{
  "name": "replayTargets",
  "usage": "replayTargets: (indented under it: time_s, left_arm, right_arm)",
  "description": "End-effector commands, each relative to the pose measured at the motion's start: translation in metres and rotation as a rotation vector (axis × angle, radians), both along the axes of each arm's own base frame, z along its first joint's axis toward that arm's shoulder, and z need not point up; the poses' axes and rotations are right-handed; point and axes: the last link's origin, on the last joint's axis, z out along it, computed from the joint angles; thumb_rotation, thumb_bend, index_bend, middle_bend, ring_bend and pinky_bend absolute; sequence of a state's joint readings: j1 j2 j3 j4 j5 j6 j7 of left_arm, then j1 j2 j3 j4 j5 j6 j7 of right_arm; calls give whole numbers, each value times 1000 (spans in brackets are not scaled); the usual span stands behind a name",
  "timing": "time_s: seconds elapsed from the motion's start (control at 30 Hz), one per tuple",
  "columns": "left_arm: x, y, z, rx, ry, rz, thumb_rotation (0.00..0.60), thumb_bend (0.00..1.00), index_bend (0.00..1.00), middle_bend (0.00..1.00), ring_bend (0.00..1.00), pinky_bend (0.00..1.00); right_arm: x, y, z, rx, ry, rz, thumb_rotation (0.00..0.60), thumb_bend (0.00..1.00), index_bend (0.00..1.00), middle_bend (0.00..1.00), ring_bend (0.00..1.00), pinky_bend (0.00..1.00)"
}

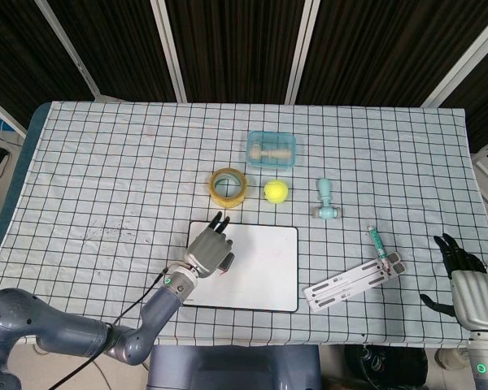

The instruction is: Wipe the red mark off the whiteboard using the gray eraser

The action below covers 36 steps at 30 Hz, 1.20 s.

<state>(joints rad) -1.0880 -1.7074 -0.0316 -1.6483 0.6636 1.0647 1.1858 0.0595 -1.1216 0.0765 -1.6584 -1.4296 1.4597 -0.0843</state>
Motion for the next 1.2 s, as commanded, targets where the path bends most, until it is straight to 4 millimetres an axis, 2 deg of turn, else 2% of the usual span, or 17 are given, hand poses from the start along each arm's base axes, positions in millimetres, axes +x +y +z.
replayTargets:
  time_s: [0.03, 0.37, 0.63, 0.87, 1.2]
  left_arm:
    - [-3, -4, 1, -7, 12, 3, 600, 387, 420, 460, 0, 40]
    - [-3, -24, 3, -46, 20, -16, 600, 387, 422, 463, 0, 41]
    - [9, -39, -3, -63, 24, -79, 600, 387, 421, 462, 0, 40]
    - [14, -32, -10, -30, 38, -90, 600, 387, 422, 463, 0, 40]
    - [10, -2, -9, 31, 52, -43, 600, 387, 421, 462, 0, 39]
  right_arm:
    - [0, 0, 0, 0, 0, 0, 600, 76, 43, 79, 188, 215]
    - [0, 0, 0, 1, 1, 2, 600, 76, 43, 79, 188, 216]
    - [0, 0, 0, -1, 1, 4, 600, 75, 42, 79, 188, 215]
    - [0, 1, 0, -2, -1, 4, 600, 75, 42, 78, 188, 215]
    - [0, 0, 1, -1, 2, 5, 600, 76, 42, 79, 188, 215]
